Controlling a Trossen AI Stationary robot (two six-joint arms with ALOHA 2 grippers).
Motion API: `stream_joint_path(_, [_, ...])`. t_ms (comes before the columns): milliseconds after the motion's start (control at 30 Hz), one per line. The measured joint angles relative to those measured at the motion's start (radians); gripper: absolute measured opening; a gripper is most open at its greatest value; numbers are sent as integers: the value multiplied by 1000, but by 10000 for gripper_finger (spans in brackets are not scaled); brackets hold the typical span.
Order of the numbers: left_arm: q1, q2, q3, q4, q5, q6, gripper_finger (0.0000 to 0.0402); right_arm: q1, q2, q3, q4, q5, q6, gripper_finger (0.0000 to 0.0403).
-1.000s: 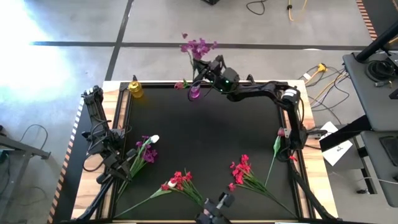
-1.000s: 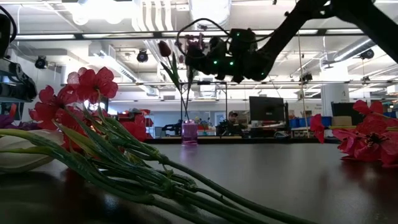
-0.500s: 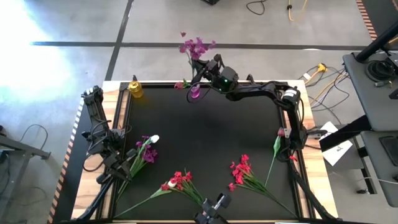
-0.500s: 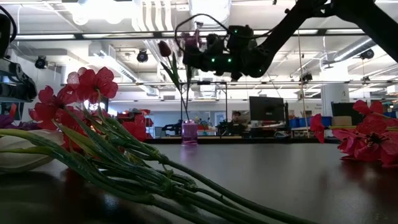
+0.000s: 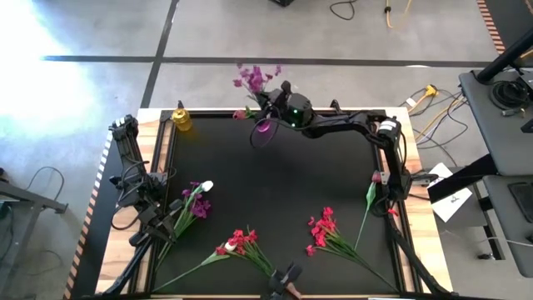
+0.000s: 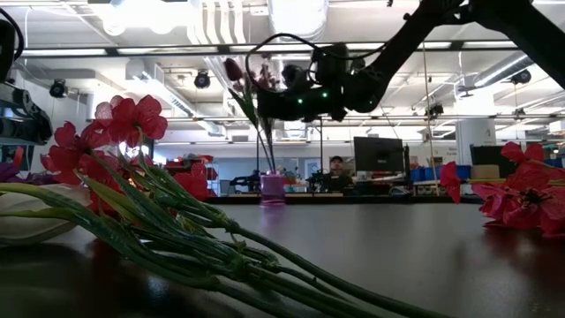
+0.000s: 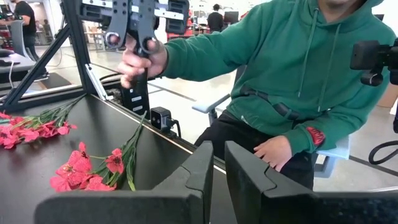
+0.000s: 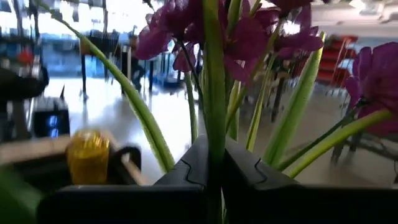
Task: Sort flowers into vase by color
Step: Put the right purple flowers into the purple vase, then put the top white tulip into the yellow vase
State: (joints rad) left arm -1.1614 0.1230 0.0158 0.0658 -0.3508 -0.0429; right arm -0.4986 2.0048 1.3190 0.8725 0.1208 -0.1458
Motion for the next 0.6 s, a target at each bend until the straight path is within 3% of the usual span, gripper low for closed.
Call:
stream_joint_path(367, [0, 0, 0, 0, 0, 0, 28, 35, -76, 21, -290, 8, 27, 154])
stream_joint_path(600, [0, 0, 0, -1, 0, 0, 28, 36, -186, 29, -505, 10, 72, 198])
